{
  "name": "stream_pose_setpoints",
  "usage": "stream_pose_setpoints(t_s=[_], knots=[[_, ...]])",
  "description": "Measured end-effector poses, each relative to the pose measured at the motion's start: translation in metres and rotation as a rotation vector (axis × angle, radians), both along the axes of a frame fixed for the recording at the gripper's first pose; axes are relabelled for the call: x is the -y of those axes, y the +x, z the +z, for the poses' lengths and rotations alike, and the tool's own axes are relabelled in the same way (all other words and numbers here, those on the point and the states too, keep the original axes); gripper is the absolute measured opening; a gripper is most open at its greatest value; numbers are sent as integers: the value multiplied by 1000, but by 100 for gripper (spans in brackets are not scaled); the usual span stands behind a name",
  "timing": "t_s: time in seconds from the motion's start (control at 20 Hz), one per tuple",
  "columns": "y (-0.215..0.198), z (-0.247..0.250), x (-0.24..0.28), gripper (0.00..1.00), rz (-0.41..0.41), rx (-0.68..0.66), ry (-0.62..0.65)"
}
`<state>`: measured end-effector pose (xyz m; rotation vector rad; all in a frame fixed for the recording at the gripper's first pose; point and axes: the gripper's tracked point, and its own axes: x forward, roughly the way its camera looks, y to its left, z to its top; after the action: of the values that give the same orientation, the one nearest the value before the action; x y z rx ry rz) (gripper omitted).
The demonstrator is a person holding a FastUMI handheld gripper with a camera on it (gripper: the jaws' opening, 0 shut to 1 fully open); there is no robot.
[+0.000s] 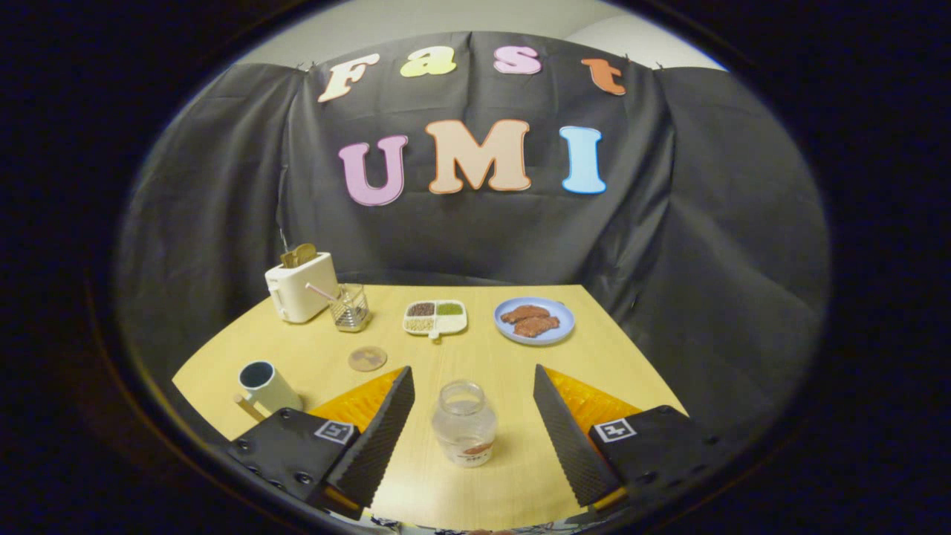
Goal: Take the bottle from table, then pour the juice into the cup, finally place the bottle on the coaster
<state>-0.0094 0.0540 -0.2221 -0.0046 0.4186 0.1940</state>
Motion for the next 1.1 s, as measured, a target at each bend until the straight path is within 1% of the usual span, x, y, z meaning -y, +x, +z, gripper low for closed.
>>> stream_pose_setpoints(t_s=[0.45, 1.1], knots=[[-3, -66, -13, 100, 64, -129, -38], [-2, -134, -17, 100, 92, -261, -105]])
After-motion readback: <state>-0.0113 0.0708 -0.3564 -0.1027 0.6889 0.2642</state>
